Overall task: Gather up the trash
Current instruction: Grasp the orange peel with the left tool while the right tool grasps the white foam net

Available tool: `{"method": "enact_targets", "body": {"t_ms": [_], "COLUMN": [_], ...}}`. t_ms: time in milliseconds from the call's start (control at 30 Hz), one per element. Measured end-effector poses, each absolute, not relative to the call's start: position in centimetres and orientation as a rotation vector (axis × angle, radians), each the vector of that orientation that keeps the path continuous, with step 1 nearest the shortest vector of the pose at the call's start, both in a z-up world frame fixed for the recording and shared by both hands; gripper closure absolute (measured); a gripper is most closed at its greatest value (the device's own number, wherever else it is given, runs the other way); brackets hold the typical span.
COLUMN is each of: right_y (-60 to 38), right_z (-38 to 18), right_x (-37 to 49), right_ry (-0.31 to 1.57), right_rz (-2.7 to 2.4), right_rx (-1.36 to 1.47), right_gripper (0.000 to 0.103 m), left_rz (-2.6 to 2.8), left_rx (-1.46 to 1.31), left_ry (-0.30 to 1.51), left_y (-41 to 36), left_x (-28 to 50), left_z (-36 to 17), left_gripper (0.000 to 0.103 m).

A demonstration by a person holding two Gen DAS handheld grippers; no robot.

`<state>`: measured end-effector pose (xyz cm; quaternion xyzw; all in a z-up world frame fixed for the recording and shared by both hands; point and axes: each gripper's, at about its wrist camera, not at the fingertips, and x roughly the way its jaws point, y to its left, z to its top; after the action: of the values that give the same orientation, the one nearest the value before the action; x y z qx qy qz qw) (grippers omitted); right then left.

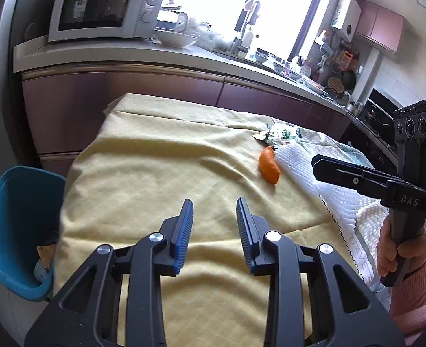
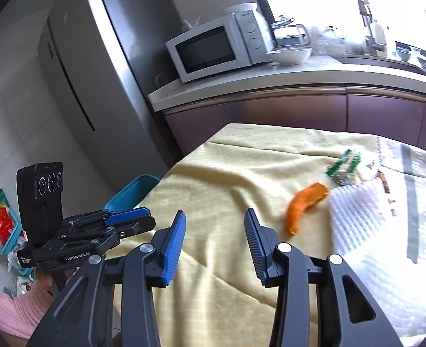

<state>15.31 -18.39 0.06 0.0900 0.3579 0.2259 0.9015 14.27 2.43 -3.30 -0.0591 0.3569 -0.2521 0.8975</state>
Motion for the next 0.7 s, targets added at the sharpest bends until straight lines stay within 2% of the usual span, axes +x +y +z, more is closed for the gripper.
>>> {"method": "enact_targets", "body": {"t_ms": [433, 533, 700], "right_y": [-32.2, -33.7, -34.5], "right_z": [-1.7, -2.7, -4.1], "right_x": [12.7, 12.7, 12.4], "right_ry": [0.705, 0.721, 0.754], "right_rz": [0.123, 0.108, 0.127], "right_rx": [0.260, 0.284, 0.294], "right_gripper": [0.048, 0.044, 0.042], "left_rz": [-0.616, -0.611, -0.591], "left_rx": [-0.006, 0.014, 0.030], "left_ry": [0.799, 0.817, 0.847], "left_y": [-8.4, -9.9, -11.8], "left_x": [18.1, 19.1, 20.9], "left_z": [-4.6, -4.8, -5.6], "left_gripper": [0.070, 0.070, 0.068]}}
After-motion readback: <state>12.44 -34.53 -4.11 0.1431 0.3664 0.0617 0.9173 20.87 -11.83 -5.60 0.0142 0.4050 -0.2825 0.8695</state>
